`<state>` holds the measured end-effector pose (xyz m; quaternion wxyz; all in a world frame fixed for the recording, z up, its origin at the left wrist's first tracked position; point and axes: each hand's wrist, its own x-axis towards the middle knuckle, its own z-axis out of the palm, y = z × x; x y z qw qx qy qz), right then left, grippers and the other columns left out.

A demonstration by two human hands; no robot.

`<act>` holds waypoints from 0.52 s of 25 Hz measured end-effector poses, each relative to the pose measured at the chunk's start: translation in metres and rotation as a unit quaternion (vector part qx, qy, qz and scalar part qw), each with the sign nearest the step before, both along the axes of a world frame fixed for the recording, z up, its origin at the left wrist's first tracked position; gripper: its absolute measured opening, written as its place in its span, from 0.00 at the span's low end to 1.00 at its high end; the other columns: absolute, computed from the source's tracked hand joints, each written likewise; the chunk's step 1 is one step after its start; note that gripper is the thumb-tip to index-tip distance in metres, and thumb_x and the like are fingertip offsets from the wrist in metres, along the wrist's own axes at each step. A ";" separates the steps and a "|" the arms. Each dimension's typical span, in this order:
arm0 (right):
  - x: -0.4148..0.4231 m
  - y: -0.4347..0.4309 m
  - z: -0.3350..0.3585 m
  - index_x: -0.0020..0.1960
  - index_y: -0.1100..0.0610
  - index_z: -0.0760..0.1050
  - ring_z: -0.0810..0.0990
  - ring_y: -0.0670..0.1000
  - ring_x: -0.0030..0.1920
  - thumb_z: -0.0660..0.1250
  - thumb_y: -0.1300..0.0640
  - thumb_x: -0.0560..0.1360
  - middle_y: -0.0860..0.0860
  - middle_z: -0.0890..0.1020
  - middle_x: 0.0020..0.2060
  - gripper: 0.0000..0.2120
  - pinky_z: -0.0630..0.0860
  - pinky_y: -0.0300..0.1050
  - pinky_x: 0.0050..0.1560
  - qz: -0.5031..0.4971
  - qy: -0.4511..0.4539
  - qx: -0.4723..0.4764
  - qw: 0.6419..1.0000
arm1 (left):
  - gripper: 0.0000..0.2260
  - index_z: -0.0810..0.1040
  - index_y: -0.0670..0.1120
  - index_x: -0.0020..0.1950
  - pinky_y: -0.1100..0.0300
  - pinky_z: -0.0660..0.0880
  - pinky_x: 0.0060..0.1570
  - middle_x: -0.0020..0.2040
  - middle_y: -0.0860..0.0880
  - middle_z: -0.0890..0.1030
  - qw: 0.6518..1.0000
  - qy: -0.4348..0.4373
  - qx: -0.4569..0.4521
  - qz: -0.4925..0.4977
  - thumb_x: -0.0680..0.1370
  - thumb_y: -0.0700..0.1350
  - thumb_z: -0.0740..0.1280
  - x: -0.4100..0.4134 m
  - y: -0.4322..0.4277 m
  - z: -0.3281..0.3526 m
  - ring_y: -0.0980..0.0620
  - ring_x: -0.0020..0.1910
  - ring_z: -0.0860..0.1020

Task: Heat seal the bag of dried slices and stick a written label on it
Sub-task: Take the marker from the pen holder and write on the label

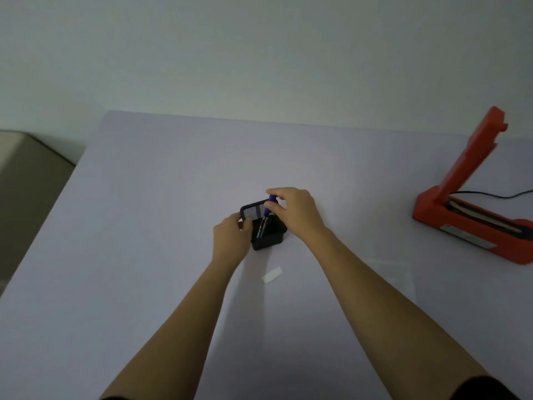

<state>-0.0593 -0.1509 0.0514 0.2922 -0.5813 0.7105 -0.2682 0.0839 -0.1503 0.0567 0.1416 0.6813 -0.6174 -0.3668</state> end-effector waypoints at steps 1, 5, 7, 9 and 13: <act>0.000 -0.002 -0.001 0.63 0.57 0.75 0.77 0.53 0.60 0.67 0.56 0.75 0.54 0.80 0.59 0.16 0.71 0.43 0.61 -0.004 0.004 -0.005 1.000 | 0.13 0.77 0.41 0.60 0.68 0.70 0.31 0.51 0.42 0.82 1.000 0.003 0.000 0.000 0.79 0.42 0.58 -0.001 -0.001 -0.002 0.50 0.40 0.76; 0.005 -0.005 0.003 0.60 0.57 0.78 0.79 0.53 0.57 0.68 0.56 0.75 0.54 0.82 0.56 0.14 0.73 0.44 0.60 -0.006 0.002 -0.018 1.000 | 0.13 0.77 0.40 0.58 0.67 0.68 0.28 0.48 0.41 0.82 0.999 0.015 0.018 0.026 0.79 0.41 0.58 0.002 -0.010 -0.004 0.49 0.38 0.75; 0.011 -0.005 0.008 0.59 0.58 0.78 0.80 0.52 0.54 0.68 0.58 0.74 0.54 0.83 0.54 0.13 0.75 0.44 0.59 -0.005 -0.031 -0.026 0.999 | 0.12 0.77 0.39 0.58 0.65 0.69 0.29 0.49 0.41 0.82 1.000 0.014 0.019 0.020 0.79 0.41 0.58 0.007 -0.013 -0.004 0.48 0.39 0.76; 0.015 -0.004 0.015 0.57 0.59 0.79 0.82 0.49 0.48 0.68 0.59 0.74 0.55 0.83 0.52 0.12 0.77 0.43 0.56 -0.026 -0.079 -0.048 0.995 | 0.12 0.77 0.39 0.57 0.65 0.68 0.28 0.48 0.41 0.82 1.000 0.007 0.017 0.020 0.78 0.40 0.58 0.015 -0.017 -0.003 0.48 0.38 0.75; 0.011 -0.004 0.031 0.56 0.59 0.79 0.81 0.42 0.42 0.68 0.60 0.74 0.53 0.84 0.49 0.10 0.76 0.29 0.47 -0.096 -0.121 -0.118 0.981 | 0.11 0.79 0.38 0.48 0.59 0.68 0.32 0.39 0.41 0.81 0.999 0.011 0.014 0.039 0.76 0.40 0.58 0.034 -0.025 -0.008 0.46 0.34 0.72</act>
